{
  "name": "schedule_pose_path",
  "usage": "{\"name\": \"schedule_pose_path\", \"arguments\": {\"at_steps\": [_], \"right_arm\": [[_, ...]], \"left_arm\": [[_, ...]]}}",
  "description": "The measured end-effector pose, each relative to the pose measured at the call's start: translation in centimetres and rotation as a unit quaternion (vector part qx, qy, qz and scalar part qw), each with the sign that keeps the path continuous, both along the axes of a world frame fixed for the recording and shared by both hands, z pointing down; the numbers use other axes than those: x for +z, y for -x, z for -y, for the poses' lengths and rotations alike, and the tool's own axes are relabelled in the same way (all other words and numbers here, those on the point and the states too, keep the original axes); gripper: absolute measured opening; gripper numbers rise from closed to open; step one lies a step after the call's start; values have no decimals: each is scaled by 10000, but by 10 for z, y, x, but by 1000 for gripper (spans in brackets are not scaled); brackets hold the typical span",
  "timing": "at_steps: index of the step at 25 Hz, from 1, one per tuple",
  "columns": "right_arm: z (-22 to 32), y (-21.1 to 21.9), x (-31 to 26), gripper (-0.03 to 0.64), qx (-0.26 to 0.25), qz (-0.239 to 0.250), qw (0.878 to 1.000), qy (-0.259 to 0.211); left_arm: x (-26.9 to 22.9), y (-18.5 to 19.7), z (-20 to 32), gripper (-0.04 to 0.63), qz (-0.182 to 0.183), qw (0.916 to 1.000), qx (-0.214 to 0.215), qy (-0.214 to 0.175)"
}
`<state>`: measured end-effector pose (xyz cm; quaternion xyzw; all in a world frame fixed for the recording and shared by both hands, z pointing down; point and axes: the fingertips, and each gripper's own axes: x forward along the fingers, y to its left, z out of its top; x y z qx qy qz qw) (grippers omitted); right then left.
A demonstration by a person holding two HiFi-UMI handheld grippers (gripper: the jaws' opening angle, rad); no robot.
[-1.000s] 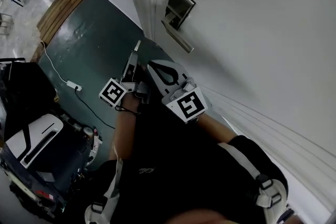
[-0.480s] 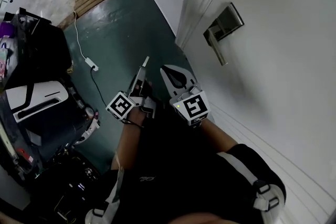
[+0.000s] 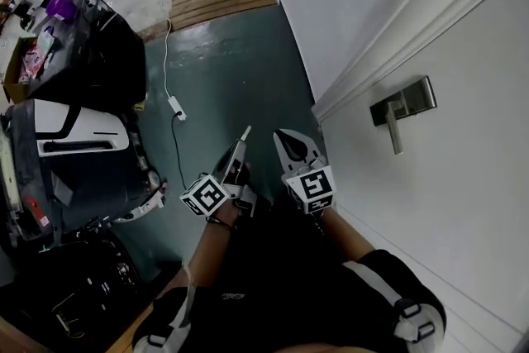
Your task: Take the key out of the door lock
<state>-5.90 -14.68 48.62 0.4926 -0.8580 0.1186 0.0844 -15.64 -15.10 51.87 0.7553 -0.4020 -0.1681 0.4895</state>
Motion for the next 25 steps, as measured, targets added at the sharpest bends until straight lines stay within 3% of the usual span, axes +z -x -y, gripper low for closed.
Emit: {"name": "schedule_pose_path", "arguments": {"at_steps": [5,8,12,19,25], "right_arm": [[8,41,1,9,-203,-131,9997,73],[19,64,3,9,-344,-287,9990,62],[31,82,0,9,-472,-453,9979,9],[48,100,-33,9,-612,-422,9969,-271],[61,101,-84,9,-601,-468,9929,-915]], "left_arm": [[-5,45,3,37,748,9968,-89,-260],[-12,66,9,37,1422,9880,-50,-604],[-23,79,12,37,1978,9755,-73,-960],[-74,98,26,37,2721,9451,-437,-1755],[-127,99,33,37,3109,9155,-590,-2485]]}}
